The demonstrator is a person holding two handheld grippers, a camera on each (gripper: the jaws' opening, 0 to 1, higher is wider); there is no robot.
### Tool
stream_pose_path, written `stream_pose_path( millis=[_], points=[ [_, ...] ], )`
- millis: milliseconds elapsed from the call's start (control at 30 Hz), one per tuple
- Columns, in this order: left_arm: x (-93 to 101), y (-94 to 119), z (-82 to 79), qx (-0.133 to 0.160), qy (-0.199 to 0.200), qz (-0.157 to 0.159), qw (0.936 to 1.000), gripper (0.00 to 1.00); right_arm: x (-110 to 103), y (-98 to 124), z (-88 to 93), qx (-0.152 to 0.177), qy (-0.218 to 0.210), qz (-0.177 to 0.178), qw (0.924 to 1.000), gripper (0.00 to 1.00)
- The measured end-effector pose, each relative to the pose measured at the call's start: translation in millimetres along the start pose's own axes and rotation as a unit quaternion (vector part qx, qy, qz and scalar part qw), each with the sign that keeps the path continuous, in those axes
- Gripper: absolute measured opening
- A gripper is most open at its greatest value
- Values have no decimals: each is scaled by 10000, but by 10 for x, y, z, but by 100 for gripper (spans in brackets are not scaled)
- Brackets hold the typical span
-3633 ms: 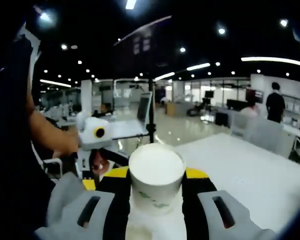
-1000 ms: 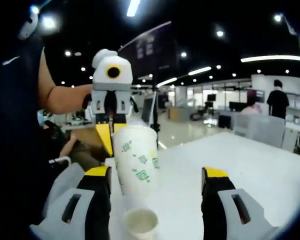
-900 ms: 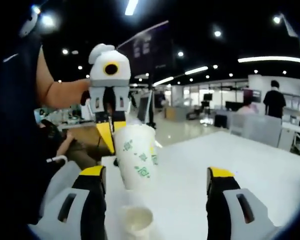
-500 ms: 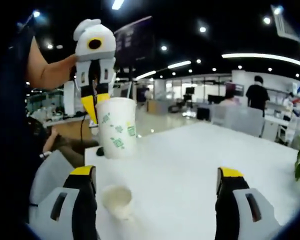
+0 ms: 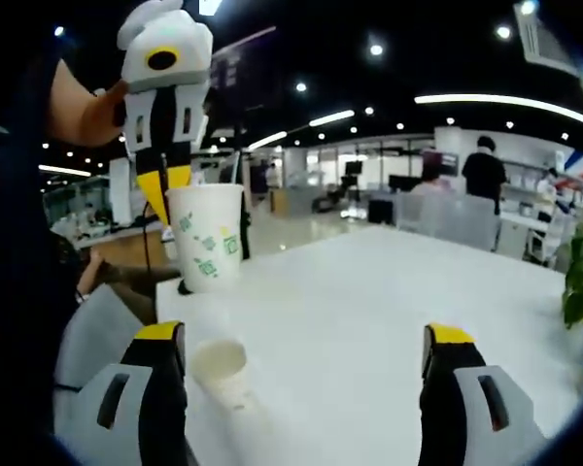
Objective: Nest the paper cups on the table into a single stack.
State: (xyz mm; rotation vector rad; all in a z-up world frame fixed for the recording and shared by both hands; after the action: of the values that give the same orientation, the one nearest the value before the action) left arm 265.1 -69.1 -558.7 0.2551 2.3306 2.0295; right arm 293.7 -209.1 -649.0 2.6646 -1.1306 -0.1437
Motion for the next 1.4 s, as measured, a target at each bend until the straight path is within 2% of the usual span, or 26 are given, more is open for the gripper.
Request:
stream_pose_path(
  millis=[67, 267, 333, 400, 433, 567, 900, 1400],
  points=[
    [-14, 0, 3, -71, 69, -29, 9999, 0, 7, 9, 23, -57, -15, 43, 10000, 100],
    [-13, -14, -23, -17, 200, -38, 9998, 0, 19, 33, 19, -51, -18, 41, 10000, 100],
    [-4, -49, 7, -134, 175, -36, 9998, 0, 22, 35, 23, -82, -24, 42, 10000, 100],
    [-3, -68, 7, -129, 190, -48, 9997, 0, 13, 40, 60, -321, -189, 10, 9993, 100],
    [10, -82, 4, -94, 274, -11, 9996, 0, 21, 34, 65, -330, -194, 1, 9993, 100],
    [16, -133, 3, -18, 450, -2, 9990, 0, 13, 39, 50, -232, -128, 38, 9996, 100],
    [31, -348, 0, 142, 829, 101, 9964, 0, 27, 54, 68, -276, -207, 88, 9994, 100],
    [48, -628, 41, 242, 1122, 236, 9931, 0, 40, 61, 98, -254, -305, 152, 9991, 100]
  ],
)
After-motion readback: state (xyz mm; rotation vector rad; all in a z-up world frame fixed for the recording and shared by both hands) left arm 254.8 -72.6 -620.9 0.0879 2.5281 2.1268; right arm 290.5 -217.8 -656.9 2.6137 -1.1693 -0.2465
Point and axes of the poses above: the point that each gripper's makers call its tool centre point, and the gripper's own axes: y roughly backward along the fingers, x roughly to its right, z roughly out of its underside, the point moved 5 cm from there along y, roughly backward along the fingers, and after that the axes turned 8 degrees about z, right-handed, at the moved point
